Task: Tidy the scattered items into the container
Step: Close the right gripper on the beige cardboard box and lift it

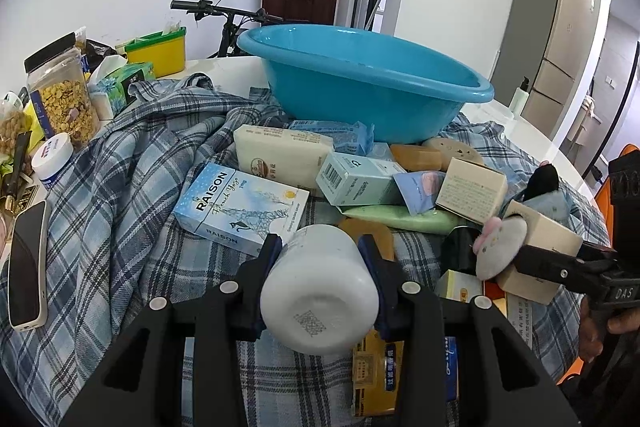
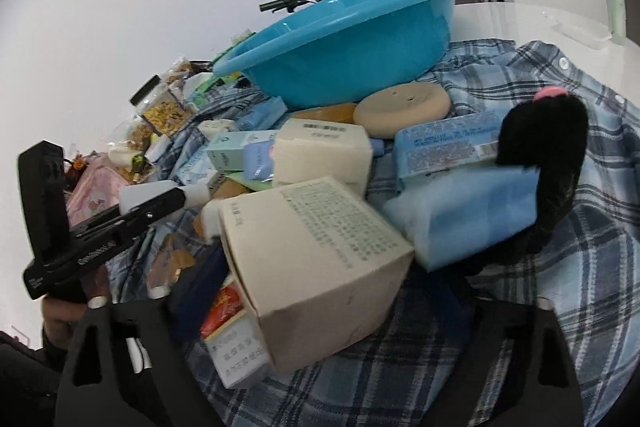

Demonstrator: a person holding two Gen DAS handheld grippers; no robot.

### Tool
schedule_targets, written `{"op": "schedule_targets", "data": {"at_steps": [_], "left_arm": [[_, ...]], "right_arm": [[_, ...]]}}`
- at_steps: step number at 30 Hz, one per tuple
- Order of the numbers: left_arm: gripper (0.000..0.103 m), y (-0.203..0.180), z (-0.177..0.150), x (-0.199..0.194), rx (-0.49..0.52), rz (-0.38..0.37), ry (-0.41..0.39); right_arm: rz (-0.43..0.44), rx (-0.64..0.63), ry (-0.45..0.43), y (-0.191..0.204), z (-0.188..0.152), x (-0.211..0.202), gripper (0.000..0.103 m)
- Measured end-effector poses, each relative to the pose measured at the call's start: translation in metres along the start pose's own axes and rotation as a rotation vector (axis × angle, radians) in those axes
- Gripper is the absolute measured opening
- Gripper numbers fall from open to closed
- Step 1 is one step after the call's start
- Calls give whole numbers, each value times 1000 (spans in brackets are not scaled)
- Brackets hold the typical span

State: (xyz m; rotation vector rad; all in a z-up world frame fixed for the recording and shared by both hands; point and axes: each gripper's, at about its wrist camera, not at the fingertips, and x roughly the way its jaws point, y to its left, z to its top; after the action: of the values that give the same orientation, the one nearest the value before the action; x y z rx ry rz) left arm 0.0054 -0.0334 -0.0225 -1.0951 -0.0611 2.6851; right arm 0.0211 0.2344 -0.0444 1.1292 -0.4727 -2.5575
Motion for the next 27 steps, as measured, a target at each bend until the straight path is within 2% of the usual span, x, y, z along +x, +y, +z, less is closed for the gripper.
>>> {"op": "schedule_targets", "data": {"at_steps": [1,7,9,13,15,17,19,21,23,27], "left_arm": [[42,0,0,0,1,-1,2],[42,-2,0,0,5,0,6],[42,-3,-1,0,6,0,7],[42,-4,0,1,8,2,8],[42,-4,0,2,9,1,10],[42,-5,0,2,11,0,13],[42,-5,-1,2,15,0,15],[42,-5,-1,2,15,0,15],[42,-6,-1,2,15,0,17],[42,-7,-3,4,17,3,23]], "right_arm": [[7,2,0,1,0,-1,71],[-66,-93,-34,17,-3,-11,70],[-117,-127,-58,23,-4,-17,70],[-295,-244,-114,38,-7,-25,70],[-346,-286,-103,41,-9,-22,70],[-302,-275,-64,35,-9,-16,70],[-212,-236,-30,27,-9,-13,70],[-115,-199,-16,18,-9,-14,75],[-46,-187,-1,14,-11,-14,84],[-27,-233,-10,11,-14,-20,84]]}}
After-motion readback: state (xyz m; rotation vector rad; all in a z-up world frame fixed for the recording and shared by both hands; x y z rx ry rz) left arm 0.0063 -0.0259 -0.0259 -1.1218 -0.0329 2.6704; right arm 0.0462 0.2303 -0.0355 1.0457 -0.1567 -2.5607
